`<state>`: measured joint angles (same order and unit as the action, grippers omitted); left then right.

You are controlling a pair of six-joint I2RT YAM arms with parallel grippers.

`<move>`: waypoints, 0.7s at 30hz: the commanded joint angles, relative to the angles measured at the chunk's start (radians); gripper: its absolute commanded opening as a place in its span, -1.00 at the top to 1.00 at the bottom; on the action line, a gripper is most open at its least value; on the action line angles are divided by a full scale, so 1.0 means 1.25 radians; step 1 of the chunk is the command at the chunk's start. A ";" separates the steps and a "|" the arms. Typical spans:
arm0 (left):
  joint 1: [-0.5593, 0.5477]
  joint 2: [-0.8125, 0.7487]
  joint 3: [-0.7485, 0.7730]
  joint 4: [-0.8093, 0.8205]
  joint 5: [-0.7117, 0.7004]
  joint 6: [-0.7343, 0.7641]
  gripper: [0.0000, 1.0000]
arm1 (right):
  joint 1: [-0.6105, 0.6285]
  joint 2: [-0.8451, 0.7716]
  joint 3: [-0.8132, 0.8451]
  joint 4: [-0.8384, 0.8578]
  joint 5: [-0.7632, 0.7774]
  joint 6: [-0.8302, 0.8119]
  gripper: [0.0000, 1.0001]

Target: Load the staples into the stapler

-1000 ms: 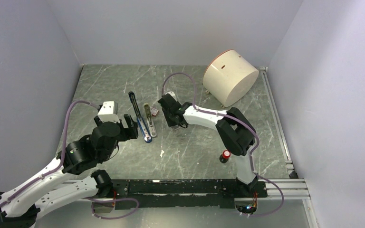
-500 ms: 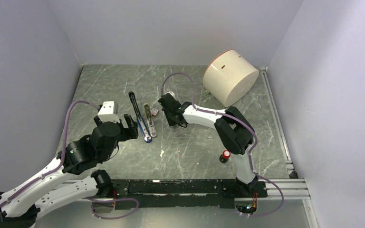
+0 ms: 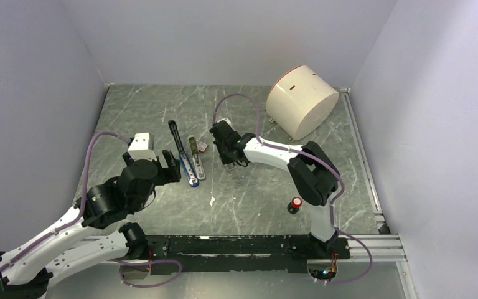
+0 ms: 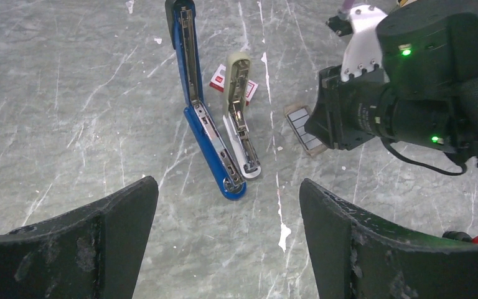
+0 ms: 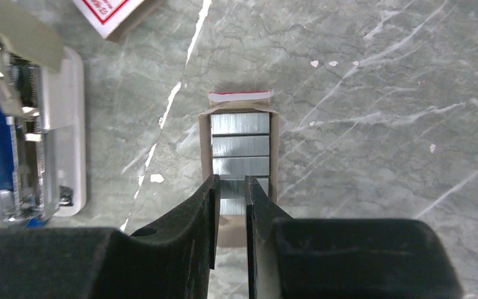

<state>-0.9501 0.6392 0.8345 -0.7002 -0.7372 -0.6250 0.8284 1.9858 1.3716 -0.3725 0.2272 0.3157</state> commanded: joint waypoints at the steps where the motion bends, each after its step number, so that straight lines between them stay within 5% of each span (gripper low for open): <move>1: -0.004 0.009 0.010 -0.004 -0.021 -0.007 -0.77 | -0.004 -0.074 -0.022 -0.004 -0.026 0.004 0.60; 21: -0.003 -0.012 0.016 -0.055 -0.060 -0.054 -0.79 | 0.144 -0.036 -0.042 -0.102 -0.156 -0.102 0.58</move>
<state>-0.9501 0.6376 0.8349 -0.7540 -0.7849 -0.6781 0.9932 1.9099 1.2942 -0.4374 0.0799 0.2420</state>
